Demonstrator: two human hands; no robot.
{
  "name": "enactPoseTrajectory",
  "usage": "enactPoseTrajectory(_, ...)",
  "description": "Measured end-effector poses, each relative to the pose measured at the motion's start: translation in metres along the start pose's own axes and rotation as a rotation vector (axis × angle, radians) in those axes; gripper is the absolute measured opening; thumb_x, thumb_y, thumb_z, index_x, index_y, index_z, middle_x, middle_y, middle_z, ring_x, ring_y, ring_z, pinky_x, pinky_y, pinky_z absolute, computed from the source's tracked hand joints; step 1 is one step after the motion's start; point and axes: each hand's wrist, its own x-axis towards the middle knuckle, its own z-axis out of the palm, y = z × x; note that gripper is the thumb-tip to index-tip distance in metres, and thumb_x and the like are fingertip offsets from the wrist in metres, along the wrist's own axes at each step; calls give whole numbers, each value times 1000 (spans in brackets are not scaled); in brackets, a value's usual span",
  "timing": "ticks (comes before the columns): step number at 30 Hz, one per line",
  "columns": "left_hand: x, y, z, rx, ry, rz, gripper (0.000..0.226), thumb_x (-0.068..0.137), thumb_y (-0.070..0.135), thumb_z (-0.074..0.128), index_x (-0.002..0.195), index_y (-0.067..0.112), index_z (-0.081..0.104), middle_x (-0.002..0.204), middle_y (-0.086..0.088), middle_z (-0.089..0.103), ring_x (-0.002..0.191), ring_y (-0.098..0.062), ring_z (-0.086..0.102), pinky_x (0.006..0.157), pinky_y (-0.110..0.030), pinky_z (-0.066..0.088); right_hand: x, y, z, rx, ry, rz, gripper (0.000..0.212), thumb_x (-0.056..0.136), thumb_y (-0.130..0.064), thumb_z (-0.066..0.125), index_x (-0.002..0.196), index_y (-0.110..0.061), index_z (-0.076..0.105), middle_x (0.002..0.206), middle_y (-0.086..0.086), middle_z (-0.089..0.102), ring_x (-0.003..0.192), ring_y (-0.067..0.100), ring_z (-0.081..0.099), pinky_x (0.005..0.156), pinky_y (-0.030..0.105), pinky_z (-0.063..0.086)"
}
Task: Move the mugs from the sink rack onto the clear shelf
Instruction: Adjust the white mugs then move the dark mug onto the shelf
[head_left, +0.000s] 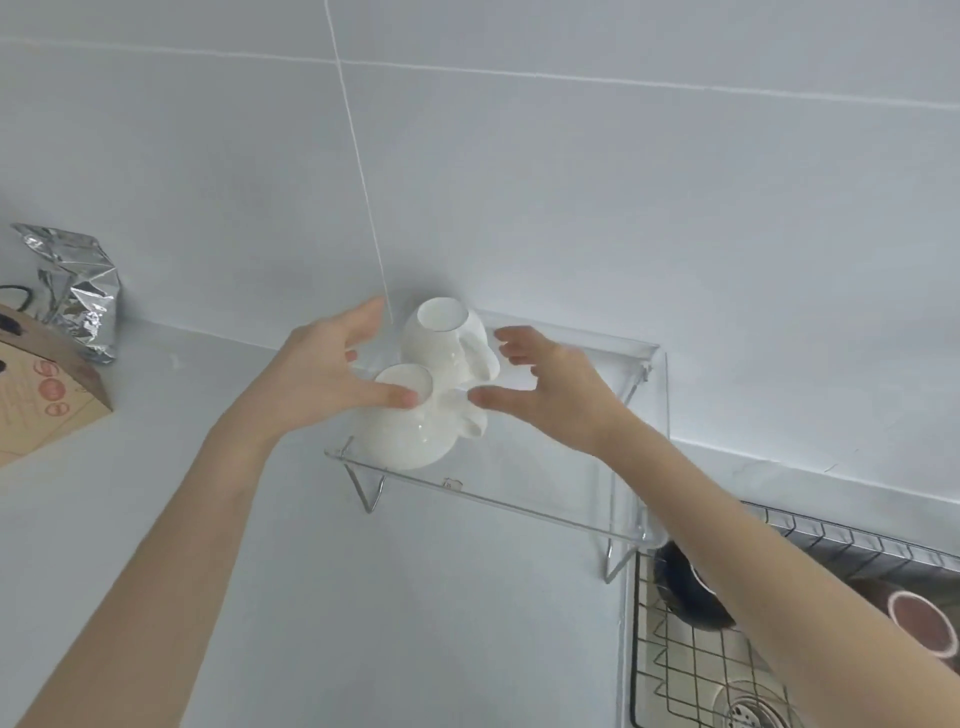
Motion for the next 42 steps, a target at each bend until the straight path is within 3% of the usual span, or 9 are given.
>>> enactPoseTrajectory(5,-44,76,67,-204,37,246,64,50,35,84,110,30,61,106,22,62,98,8,59,86,-5,44,-74,48,-79,97,243,59,26,82,-24,63,108,-21,61,108,-7,62,106,11,57,96,28,44)
enactPoseTrajectory(9,-72,105,162,-351,-35,398,41,60,35,75,99,26,66,98,17,68,94,5,63,78,-9,47,-134,119,-105,-12,316,220,25,82,-25,62,107,-28,60,119,-4,62,112,19,53,98,34,42)
enactPoseTrajectory(13,-74,96,265,-252,-295,321,53,66,25,77,115,25,58,112,12,63,104,3,57,87,-11,46,-187,187,-100,-67,303,383,34,80,-22,64,113,-23,58,117,1,64,103,26,59,91,29,43)
enactPoseTrajectory(15,-68,80,308,-179,-379,262,67,63,23,79,124,21,50,127,3,55,113,-4,51,99,-21,44,-201,215,-90,-48,287,453,38,80,-19,65,117,-20,57,117,2,64,102,19,58,90,27,41)
enactPoseTrajectory(21,-36,39,382,82,-426,73,93,59,32,80,136,14,30,146,-6,35,134,-24,33,111,-44,30,-205,284,-53,21,155,587,44,79,-19,65,121,-15,53,125,5,61,117,19,52,97,28,38)
enactPoseTrajectory(26,-13,30,404,183,-468,26,98,63,24,79,140,9,21,153,-11,24,139,-26,25,114,-42,25,-196,313,-35,67,117,568,32,82,-16,60,114,-16,58,115,4,66,109,20,57,86,24,39)
enactPoseTrajectory(33,-11,26,408,201,-445,41,93,66,15,77,140,7,22,152,-11,27,141,-22,23,115,-31,19,-197,322,-23,179,246,548,10,80,-12,63,86,-20,65,83,3,70,85,20,62,69,18,42)
enactPoseTrajectory(39,-15,44,393,232,-456,28,91,64,20,79,138,7,29,147,-10,38,133,-25,36,109,-31,29,-201,308,-35,201,296,556,5,77,-11,66,79,-15,67,77,11,70,79,27,62,71,37,49)
enactPoseTrajectory(42,-17,72,371,224,-402,84,85,61,25,80,132,10,38,133,-6,52,120,-25,49,97,-32,39,-203,285,-59,220,322,510,14,75,-10,69,77,-24,68,74,-1,72,73,8,64,69,19,49)
